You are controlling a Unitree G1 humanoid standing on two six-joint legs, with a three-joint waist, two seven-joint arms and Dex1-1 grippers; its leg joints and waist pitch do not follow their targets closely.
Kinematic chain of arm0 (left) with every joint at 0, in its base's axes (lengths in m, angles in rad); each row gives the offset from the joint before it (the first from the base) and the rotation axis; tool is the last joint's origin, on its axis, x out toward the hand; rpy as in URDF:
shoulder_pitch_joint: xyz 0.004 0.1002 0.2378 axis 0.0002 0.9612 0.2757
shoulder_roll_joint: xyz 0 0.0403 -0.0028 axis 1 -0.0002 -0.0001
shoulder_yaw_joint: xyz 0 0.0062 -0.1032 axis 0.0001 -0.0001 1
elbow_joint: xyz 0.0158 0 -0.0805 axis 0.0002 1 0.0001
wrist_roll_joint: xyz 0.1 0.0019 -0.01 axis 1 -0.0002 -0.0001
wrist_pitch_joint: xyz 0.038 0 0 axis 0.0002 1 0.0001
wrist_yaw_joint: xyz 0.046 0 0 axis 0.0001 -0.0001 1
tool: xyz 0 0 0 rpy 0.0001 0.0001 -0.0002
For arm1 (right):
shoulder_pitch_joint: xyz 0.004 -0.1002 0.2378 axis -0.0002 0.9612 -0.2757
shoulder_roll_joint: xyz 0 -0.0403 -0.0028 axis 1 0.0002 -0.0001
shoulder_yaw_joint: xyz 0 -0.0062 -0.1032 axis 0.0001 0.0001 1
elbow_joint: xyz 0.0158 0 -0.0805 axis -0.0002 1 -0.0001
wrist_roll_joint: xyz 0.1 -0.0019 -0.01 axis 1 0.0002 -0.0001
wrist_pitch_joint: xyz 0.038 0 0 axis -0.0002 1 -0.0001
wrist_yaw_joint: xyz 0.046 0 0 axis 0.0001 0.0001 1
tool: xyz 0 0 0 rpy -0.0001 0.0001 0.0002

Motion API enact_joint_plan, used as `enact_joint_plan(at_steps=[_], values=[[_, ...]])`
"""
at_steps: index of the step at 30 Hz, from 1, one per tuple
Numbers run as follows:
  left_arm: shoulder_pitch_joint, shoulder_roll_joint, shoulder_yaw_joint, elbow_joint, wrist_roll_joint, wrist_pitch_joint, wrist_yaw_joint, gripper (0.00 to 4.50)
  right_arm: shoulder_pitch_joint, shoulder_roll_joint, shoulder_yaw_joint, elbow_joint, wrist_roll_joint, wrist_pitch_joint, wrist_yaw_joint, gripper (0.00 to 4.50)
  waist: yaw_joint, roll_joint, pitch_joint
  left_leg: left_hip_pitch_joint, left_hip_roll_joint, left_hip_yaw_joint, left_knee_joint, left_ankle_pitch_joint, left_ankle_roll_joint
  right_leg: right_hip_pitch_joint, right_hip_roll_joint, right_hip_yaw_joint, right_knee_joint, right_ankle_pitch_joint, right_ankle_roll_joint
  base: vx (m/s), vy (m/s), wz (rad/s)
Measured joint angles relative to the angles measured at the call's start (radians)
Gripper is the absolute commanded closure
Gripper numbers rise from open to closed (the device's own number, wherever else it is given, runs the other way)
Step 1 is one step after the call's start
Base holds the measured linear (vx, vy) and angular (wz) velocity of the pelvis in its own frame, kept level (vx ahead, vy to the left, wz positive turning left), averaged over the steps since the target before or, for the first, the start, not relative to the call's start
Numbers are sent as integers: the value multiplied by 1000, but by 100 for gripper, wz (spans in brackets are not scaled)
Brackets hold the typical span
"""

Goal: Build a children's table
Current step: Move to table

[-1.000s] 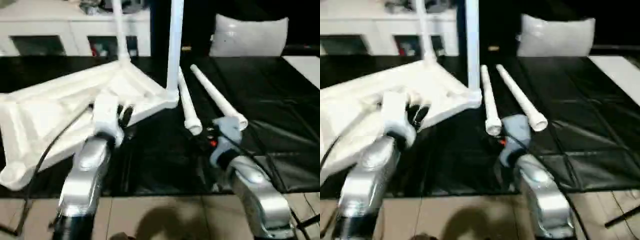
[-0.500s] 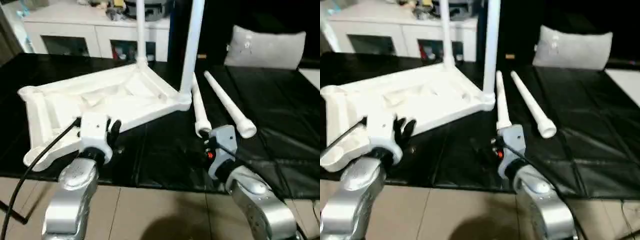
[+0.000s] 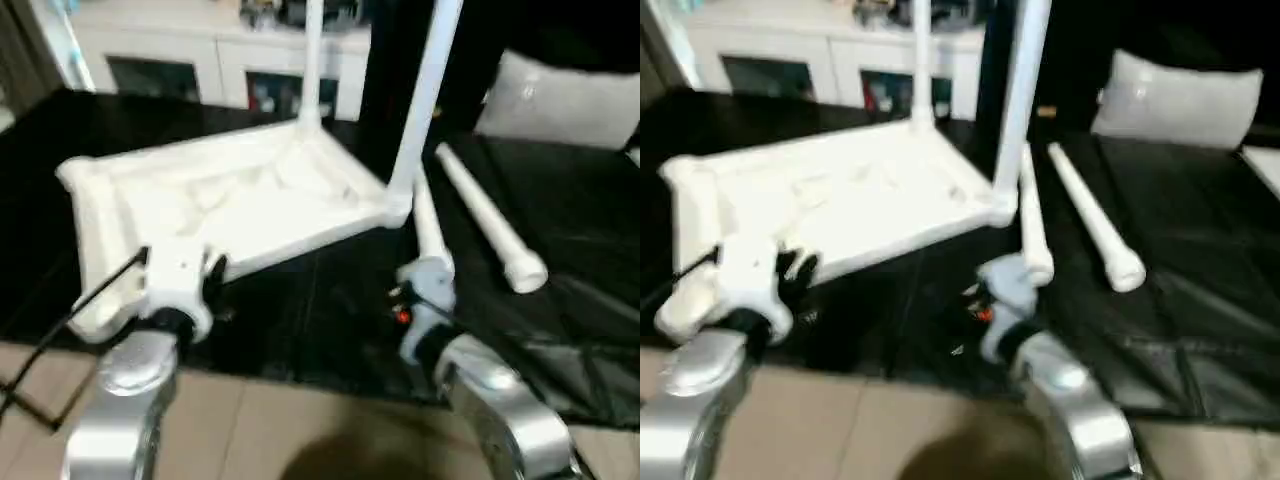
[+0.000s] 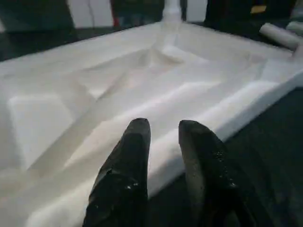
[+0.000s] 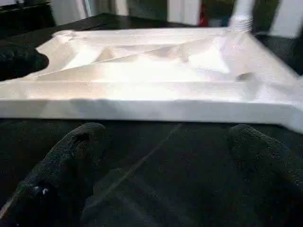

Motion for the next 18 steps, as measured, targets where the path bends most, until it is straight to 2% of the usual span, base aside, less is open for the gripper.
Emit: enact_joint_plan(at_steps=[1,2,3,4,5,6,7,8,9,10,11,12,13,14,15,16,17,18], values=[[0,0,-3,-1,0,2,0,319,0,-3,0,0,0,-2,1,0,-6,-21,-5,7,-19,10,-8,-3,-3,3,-19,18,-70,21,-16,167,-80,5],[-1,-12,-6,5,1,8,0,319,0,-15,-1,3,0,-7,1,0,-5,-37,-8,12,-31,11,11,-22,6,13,-29,37,-62,62,20,217,-91,3],[0,-23,-26,8,-2,14,-2,319,5,-31,-4,13,-1,-7,1,0,11,-20,-6,9,-24,2,48,-29,41,25,-18,41,-67,56,13,146,-71,0],[-1,-23,-44,7,-5,15,-3,319,5,-36,-12,24,-3,-7,1,0,24,-12,-6,-14,-20,-10,94,-23,42,37,-12,41,-72,50,6,124,-24,-10],[-6,-20,-51,4,-4,15,-3,319,5,-37,-17,31,-7,-9,1,0,39,-10,-6,-47,-15,-15,126,-10,20,51,-9,40,-74,42,3,74,-13,-8],[-6,-14,-50,0,-4,15,-3,319,4,-38,-14,30,-11,-16,3,0,48,-6,-6,-72,-4,-17,117,3,-1,62,-5,35,-75,36,1,122,-28,-11],[-5,-11,-50,-2,-3,14,-3,319,3,-38,-12,29,-13,-23,5,0,59,7,-2,-90,17,-17,89,17,-19,78,5,24,-80,33,-1,97,8,-5],[-4,-9,-50,-4,-3,14,-3,319,1,-39,-9,29,-15,-31,9,0,62,32,4,-107,49,-18,44,52,-29,95,26,5,-82,24,6,148,62,-4],[5,-2,-49,-3,-3,14,-3,319,2,-37,-2,34,-18,-31,11,0,61,55,10,-102,65,-19,51,73,-33,106,35,-2,-81,17,9,101,77,-1],[12,7,-46,-1,-2,14,-3,319,3,-28,17,35,-19,-31,14,0,52,51,10,-92,61,-22,45,68,-30,105,33,-3,-71,2,-11,108,78,5],[12,16,-35,1,1,15,-2,319,0,-15,40,28,-17,-33,21,0,45,44,11,-84,55,-23,34,68,-29,100,31,1,-46,-18,-44,56,24,5],[12,19,-27,1,3,15,-2,319,0,-16,50,28,-14,-36,22,0,41,41,9,-76,51,-22,26,67,-27,93,29,4,-29,-19,-46,102,40,5],[12,19,-26,1,3,15,-2,319,-1,-18,52,29,-13,-39,22,0,33,39,9,-68,46,-20,17,68,-24,88,26,9,-26,-18,-45,93,17,2],[9,19,-29,0,3,15,-3,319,-2,-24,50,29,-13,-42,20,0,28,30,8,-57,38,-10,10,70,-20,85,15,15,-43,-16,-42,93,17,2],[7,22,-32,0,3,15,-3,319,-2,-28,49,30,-14,-44,20,0,23,17,6,-54,27,-4,8,68,-20,88,1,22,-60,2,9,87,-27,3],[4,16,-34,1,4,15,-3,319,-2,-33,43,31,-15,-44,20,0,31,7,1,-56,27,2,7,64,-14,100,0,25,-63,0,25,66,-52,0],[1,14,-59,0,2,15,-9,319,-2,-44,31,33,-19,-45,19,0,41,15,3,-59,31,0,12,52,12,106,7,28,-77,1,22,66,-52,0],[-3,16,-75,0,1,16,-14,319,-2,-49,20,37,-22,-45,19,0,50,22,2,-69,38,-2,26,45,24,109,14,29,-85,2,20,76,-42,-4]])
